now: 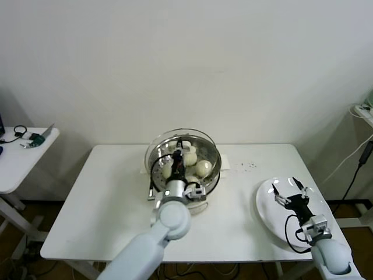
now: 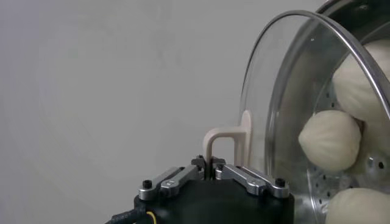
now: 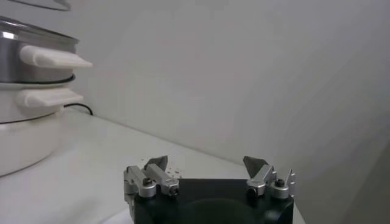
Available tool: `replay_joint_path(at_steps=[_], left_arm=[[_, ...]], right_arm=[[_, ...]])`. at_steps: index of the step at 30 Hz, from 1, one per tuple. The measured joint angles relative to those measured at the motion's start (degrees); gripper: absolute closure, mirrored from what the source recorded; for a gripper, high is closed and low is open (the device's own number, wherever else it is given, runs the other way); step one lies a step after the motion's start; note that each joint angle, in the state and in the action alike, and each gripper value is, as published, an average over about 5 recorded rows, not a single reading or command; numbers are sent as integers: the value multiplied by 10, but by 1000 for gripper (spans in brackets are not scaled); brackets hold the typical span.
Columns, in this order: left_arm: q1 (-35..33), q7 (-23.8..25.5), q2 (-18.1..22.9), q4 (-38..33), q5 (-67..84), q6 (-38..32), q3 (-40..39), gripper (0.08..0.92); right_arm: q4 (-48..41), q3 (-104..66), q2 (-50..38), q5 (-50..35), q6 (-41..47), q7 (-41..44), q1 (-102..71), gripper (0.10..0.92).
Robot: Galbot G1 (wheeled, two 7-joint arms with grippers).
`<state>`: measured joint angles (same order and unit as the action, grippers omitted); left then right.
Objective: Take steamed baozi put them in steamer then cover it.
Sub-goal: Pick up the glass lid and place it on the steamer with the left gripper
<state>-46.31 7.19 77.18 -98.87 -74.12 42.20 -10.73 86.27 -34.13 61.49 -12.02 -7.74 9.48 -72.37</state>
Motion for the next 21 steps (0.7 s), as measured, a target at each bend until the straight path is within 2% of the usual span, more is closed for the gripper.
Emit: replay_joint_path(at_steps=[21], left_arm=[[14,21,8,27,-9,0,-14,862]], right_arm=[[-4,-1,4,5,-2,1,2,203]])
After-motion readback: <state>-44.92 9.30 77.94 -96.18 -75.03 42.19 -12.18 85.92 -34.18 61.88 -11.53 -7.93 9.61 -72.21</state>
